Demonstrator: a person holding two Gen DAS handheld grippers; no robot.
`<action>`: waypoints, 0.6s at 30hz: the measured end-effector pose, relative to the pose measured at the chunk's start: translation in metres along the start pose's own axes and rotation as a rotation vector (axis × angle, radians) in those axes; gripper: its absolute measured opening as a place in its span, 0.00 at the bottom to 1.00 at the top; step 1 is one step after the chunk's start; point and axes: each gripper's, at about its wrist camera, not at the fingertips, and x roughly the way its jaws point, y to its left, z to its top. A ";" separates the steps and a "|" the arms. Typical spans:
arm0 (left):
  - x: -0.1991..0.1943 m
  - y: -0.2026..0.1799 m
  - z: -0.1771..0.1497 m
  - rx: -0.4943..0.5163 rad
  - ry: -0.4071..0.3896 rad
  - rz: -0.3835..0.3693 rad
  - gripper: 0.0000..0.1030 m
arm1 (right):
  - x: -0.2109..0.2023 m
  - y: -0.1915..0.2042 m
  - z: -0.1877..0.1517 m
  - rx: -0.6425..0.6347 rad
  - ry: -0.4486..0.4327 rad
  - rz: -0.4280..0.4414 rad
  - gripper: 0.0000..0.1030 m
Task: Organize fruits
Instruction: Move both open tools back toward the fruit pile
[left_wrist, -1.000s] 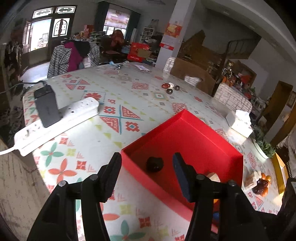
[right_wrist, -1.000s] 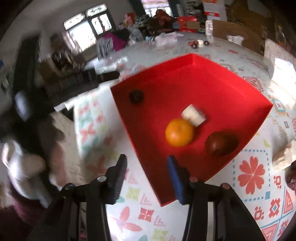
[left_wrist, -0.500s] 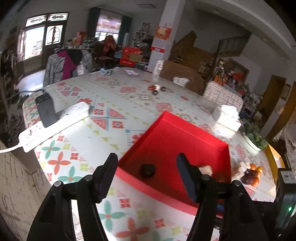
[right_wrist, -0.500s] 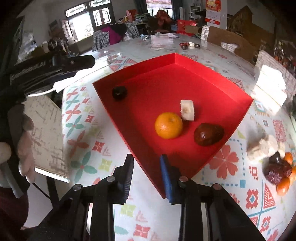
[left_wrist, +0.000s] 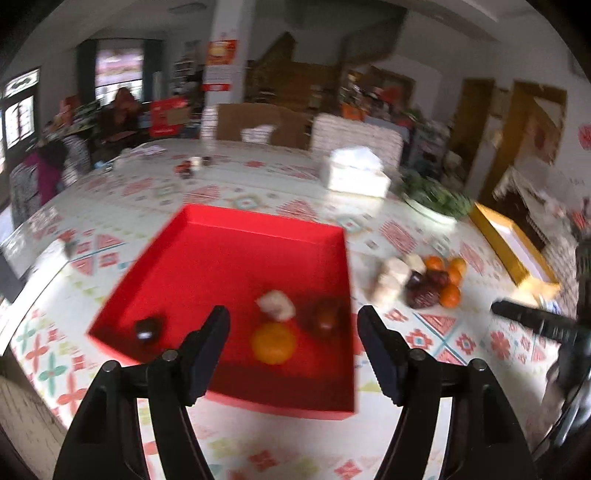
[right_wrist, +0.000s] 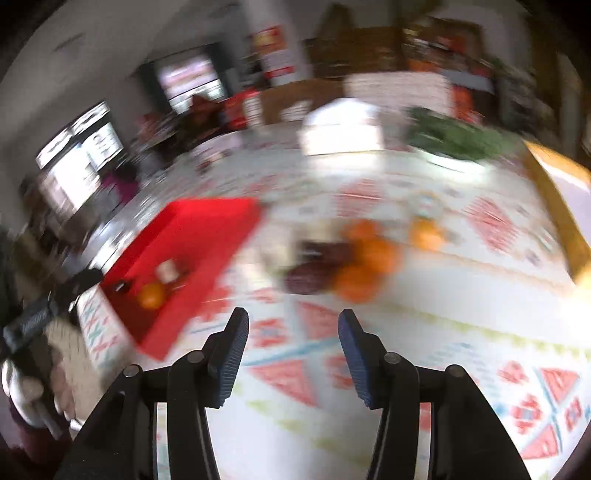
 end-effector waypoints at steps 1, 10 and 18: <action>0.004 -0.007 0.000 0.019 0.013 -0.003 0.69 | -0.004 -0.009 0.001 0.012 -0.009 -0.020 0.53; 0.033 -0.066 -0.010 0.125 0.115 -0.115 0.76 | -0.011 -0.056 0.012 0.091 -0.073 -0.131 0.71; 0.059 -0.098 -0.007 0.188 0.163 -0.112 0.76 | 0.020 -0.061 0.022 0.110 -0.020 -0.110 0.71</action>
